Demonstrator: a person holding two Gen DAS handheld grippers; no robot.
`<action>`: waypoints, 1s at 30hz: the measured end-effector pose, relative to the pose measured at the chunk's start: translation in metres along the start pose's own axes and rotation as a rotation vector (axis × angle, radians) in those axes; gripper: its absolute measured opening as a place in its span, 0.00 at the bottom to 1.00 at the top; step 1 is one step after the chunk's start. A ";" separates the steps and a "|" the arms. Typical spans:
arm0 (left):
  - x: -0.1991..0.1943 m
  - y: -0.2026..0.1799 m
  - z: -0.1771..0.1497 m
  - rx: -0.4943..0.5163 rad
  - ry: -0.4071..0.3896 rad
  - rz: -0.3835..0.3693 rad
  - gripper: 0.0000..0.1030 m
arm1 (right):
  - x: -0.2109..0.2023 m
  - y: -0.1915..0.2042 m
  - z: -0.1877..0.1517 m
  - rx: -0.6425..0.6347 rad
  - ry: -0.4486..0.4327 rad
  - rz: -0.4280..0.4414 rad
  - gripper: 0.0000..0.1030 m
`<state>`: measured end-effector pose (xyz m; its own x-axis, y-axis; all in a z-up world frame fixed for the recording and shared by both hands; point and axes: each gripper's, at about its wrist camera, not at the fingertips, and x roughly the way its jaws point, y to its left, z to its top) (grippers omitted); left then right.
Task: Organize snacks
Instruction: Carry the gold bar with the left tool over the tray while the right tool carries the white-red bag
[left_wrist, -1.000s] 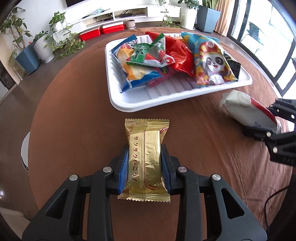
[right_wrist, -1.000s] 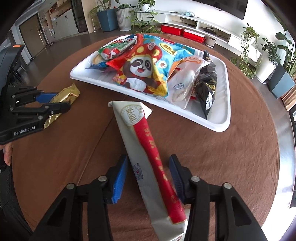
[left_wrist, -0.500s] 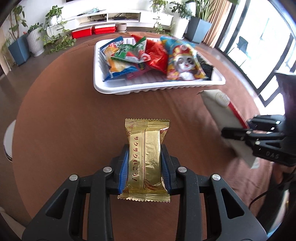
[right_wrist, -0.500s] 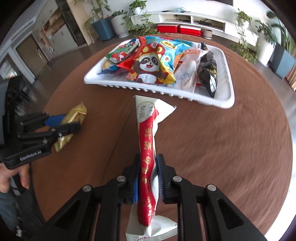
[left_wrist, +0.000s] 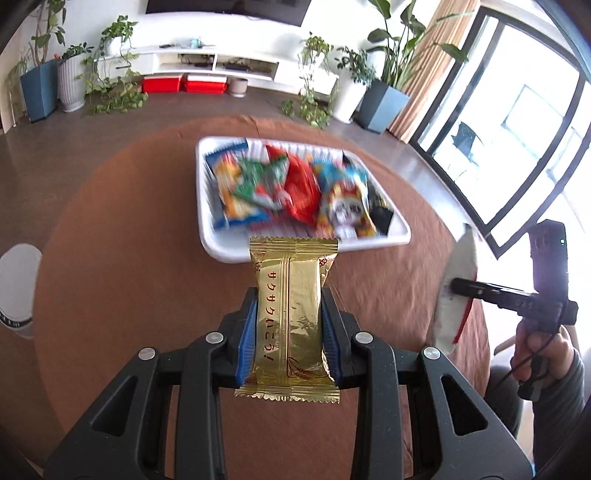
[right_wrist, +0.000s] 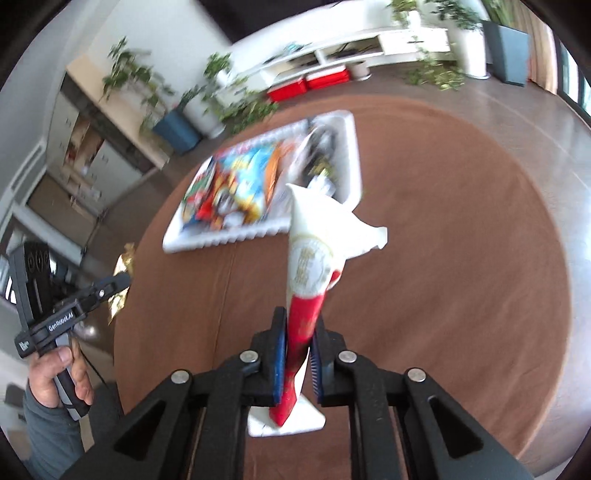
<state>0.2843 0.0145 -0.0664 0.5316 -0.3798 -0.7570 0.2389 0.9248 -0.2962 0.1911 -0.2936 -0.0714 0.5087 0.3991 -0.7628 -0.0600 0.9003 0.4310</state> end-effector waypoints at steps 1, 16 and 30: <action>-0.003 0.002 0.007 0.000 -0.010 0.002 0.28 | -0.005 -0.003 0.004 0.007 -0.013 -0.004 0.12; -0.031 0.011 0.070 0.027 -0.076 0.005 0.28 | -0.041 0.006 0.107 -0.084 -0.133 0.012 0.11; 0.015 0.025 0.117 0.051 -0.030 0.010 0.28 | 0.051 0.046 0.172 -0.277 0.108 -0.129 0.11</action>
<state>0.3935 0.0290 -0.0168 0.5578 -0.3719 -0.7420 0.2740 0.9264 -0.2584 0.3618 -0.2618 -0.0075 0.4342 0.2811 -0.8559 -0.2396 0.9519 0.1911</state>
